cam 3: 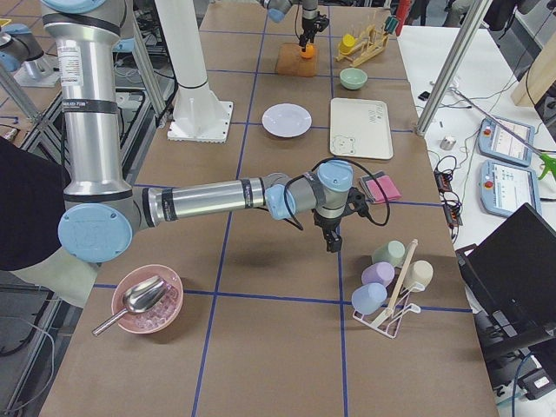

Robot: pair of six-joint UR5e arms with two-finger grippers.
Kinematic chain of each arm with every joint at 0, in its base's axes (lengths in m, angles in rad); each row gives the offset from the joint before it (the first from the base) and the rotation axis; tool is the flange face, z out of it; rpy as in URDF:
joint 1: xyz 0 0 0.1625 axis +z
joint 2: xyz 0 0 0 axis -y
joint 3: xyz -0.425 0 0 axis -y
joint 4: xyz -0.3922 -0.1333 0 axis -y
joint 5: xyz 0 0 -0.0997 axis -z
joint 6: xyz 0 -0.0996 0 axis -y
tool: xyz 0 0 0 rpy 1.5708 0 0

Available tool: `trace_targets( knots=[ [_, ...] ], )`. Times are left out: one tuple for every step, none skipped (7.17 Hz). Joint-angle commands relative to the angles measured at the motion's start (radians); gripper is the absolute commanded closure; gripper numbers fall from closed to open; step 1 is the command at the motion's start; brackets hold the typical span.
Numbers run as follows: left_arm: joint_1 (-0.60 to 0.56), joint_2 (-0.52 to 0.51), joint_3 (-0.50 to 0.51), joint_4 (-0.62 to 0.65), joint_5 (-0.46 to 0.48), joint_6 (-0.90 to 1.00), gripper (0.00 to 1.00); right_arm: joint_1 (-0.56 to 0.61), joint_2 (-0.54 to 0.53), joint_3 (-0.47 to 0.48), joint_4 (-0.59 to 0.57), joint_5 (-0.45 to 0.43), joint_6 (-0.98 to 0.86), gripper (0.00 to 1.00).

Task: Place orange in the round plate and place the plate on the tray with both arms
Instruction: 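Lower the left gripper onto the orange on the wooden board and grasp it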

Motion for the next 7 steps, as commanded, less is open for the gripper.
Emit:
trace_targets(
  knots=[
    [0.005, -0.008, 0.006, -0.011, -0.003, -0.013, 0.0, -0.001, 0.0, 0.0, 0.0, 0.0, 0.0, 0.0],
    [0.008, -0.008, 0.009, -0.011, -0.003, -0.019, 0.0, -0.002, -0.001, 0.0, 0.0, 0.001, 0.001, 0.0],
    [0.016, -0.008, 0.01, -0.011, -0.001, -0.019, 0.02, -0.004, -0.001, 0.0, 0.0, 0.0, 0.003, 0.0],
    [0.022, -0.007, 0.012, -0.011, 0.005, -0.019, 0.21, -0.005, -0.001, -0.003, 0.0, 0.0, 0.003, 0.0],
    [0.024, -0.008, 0.009, -0.011, 0.006, -0.052, 0.69, -0.005, 0.0, -0.002, 0.0, 0.0, 0.003, 0.0],
    [0.024, -0.01, 0.001, -0.008, -0.001, -0.066, 1.0, -0.005, 0.002, -0.002, 0.0, 0.0, 0.003, 0.0],
    [0.024, -0.039, -0.011, 0.0, -0.003, -0.071, 1.0, -0.005, 0.005, -0.002, 0.0, 0.0, 0.005, 0.0]
  ],
)
